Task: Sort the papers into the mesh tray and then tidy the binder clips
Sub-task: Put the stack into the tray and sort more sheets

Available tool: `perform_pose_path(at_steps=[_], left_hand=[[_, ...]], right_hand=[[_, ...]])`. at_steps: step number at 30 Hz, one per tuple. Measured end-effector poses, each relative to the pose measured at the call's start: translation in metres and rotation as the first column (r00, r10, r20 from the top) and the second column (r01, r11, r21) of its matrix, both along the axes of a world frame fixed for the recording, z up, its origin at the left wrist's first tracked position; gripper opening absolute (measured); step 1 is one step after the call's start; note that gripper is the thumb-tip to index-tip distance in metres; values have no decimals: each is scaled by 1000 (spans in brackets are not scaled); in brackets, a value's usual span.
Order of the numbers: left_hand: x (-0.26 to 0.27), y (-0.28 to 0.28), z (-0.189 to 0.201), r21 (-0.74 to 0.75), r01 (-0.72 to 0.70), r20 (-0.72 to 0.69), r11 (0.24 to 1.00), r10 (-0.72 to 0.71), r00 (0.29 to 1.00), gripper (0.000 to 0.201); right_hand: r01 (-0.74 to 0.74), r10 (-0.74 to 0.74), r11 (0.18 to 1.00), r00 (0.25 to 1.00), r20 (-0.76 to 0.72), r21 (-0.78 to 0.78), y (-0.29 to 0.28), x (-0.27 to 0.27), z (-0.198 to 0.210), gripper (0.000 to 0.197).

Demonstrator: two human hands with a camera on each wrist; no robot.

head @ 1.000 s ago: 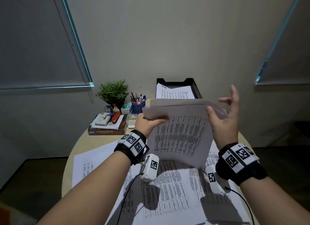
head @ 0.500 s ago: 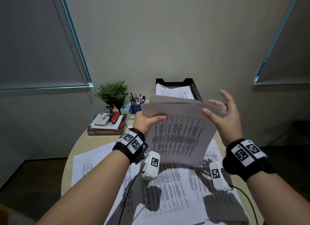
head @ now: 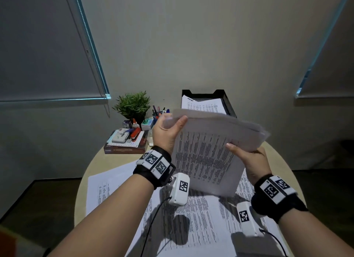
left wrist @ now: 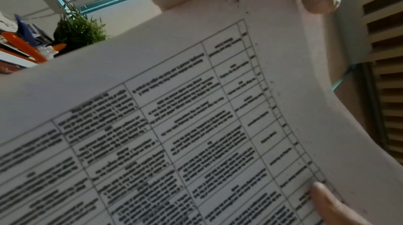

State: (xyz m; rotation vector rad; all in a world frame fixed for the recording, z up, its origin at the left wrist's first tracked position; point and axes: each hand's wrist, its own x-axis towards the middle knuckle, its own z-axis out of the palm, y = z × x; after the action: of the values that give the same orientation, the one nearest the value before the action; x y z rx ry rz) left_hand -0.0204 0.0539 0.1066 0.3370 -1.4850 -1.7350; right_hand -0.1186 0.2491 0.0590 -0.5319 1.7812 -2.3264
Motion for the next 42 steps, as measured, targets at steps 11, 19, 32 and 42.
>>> perform_pose_path(at_steps=[11, 19, 32, 42], left_hand=[[-9, 2, 12, -62, -167, -58, 984, 164, 985, 28], [-16, -3, 15, -72, -228, -28, 971, 227, 974, 19], [9, -1, -39, -89, 207, 344, 974, -165, 924, 35], [12, -5, -50, -14, 133, 252, 991, -125, 960, 37]], right_hand=[[-39, 40, 998, 999, -17, 48, -6, 3, 6, 28], [-21, 21, 999, 1000, 1, 32, -7, 2, 6, 20], [-26, 25, 999, 999, 26, 24, -3, 1, 5, 26], [-55, 57, 996, 998, -17, 71, -1, 5, 13, 24]])
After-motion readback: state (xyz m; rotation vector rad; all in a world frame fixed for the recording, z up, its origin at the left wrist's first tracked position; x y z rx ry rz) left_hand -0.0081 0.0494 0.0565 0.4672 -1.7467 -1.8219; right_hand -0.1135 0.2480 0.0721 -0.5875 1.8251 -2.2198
